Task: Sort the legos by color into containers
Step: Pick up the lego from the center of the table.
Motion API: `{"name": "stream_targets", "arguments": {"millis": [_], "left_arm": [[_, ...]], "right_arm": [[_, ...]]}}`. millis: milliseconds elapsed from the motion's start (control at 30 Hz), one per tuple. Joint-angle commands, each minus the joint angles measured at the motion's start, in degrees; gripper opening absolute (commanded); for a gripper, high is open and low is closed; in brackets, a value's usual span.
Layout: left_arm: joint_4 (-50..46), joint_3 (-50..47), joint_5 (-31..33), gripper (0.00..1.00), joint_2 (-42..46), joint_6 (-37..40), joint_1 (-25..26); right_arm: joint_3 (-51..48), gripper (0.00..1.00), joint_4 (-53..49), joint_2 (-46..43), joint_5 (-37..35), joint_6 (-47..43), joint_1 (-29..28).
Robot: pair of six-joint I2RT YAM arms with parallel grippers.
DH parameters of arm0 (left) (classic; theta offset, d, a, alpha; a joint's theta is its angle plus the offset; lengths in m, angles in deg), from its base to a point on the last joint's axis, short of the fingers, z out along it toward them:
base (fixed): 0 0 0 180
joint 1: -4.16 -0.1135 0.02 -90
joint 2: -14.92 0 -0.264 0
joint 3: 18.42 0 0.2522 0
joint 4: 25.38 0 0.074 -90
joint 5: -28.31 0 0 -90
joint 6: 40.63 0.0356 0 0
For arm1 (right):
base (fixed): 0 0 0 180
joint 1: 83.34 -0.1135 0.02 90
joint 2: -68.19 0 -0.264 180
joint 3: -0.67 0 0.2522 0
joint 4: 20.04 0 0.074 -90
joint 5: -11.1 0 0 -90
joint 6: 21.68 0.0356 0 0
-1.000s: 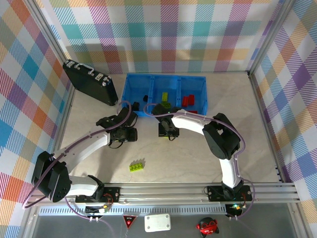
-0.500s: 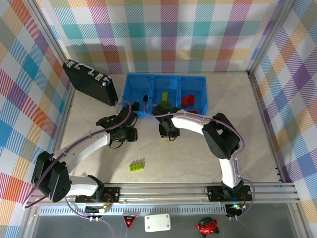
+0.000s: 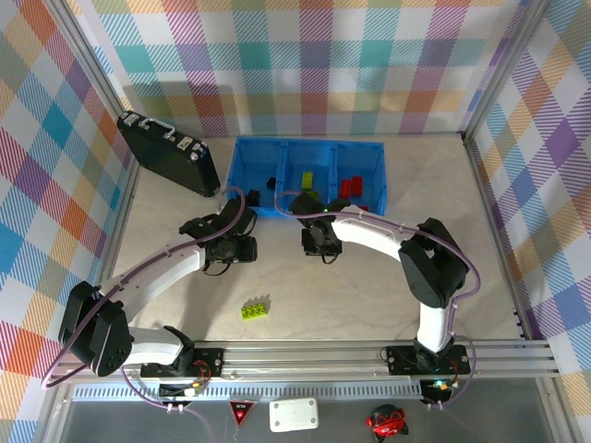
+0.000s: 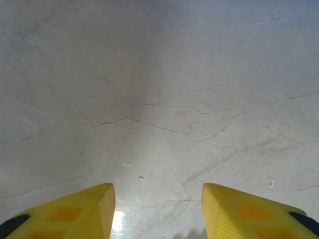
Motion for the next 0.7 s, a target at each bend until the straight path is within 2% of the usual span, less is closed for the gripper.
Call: {"name": "stream_targets", "arguments": {"millis": [0,333,667], "left_arm": [[0.74,-0.53,0.09,0.49,1.49,-0.3,0.7],[0.15,-2.54,-0.54,0.5,4.09,-2.4,1.96],[-0.65,-5.01,-0.45,0.51,5.84,-5.15,4.17]], "right_arm": [[-0.94,0.31,-2.41,-3.76,0.21,-0.82,-0.46],[6.26,0.31,-3.87,-3.54,-1.2,-5.42,0.92],[21.23,0.3,-3.09,8.62,1.21,-11.87,6.03]]}}
